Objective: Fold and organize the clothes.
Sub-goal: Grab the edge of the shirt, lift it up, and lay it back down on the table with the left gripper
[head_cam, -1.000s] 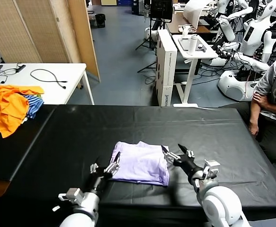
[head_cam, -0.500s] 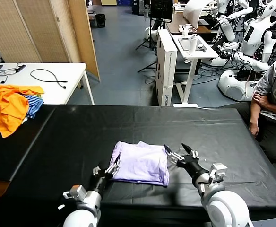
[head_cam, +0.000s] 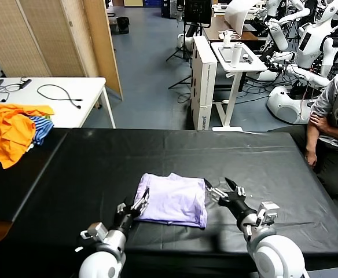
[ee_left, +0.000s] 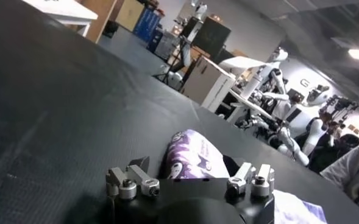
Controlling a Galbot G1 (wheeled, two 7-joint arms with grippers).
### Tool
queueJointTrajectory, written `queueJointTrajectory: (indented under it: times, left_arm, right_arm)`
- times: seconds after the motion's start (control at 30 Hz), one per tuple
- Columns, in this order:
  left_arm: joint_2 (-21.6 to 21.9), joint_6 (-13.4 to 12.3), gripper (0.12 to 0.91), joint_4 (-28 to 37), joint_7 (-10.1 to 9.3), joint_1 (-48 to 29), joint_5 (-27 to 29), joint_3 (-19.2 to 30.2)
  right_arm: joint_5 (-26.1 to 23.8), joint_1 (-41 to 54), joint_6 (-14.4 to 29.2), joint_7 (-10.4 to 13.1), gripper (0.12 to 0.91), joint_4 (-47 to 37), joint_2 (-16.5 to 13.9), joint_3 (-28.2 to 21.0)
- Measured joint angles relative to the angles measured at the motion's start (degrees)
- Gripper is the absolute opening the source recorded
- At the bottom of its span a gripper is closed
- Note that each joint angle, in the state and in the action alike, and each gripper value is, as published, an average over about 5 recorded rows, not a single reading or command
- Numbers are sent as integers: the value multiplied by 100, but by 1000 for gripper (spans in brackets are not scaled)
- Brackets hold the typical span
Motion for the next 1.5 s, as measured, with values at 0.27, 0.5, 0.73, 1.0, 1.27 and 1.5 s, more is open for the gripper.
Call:
queueJointTrajectory:
  times: [0.27, 0.5, 0.73, 1.0, 1.27, 1.5]
  left_arm:
    - [31, 132, 673, 26, -8, -22, -415, -23]
    - [40, 160, 266, -20, -34, -4, -484, -27]
    - [226, 33, 174, -274, -50, 126, 474, -124]
    - [1035, 41, 172, -824, -26, 478, 1187, -921]
    - [2342, -178, 172, -1050, 16, 1006, 1224, -2459]
    - [2980, -2, 172, -1420, -221, 1168, 1678, -3179]
  right_arm:
    - [-129, -10, 69, -11, 907, -54, 34, -18]
    - [-222, -6, 94, -11, 907, -105, 56, -94]
    - [-259, -5, 135, -1, 907, -149, 59, -111]
    - [-303, 90, 150, 25, 907, -259, 11, -226]
    - [-304, 145, 145, 30, 907, -340, 18, -316]
    - [-314, 66, 149, 25, 907, -401, 69, -368]
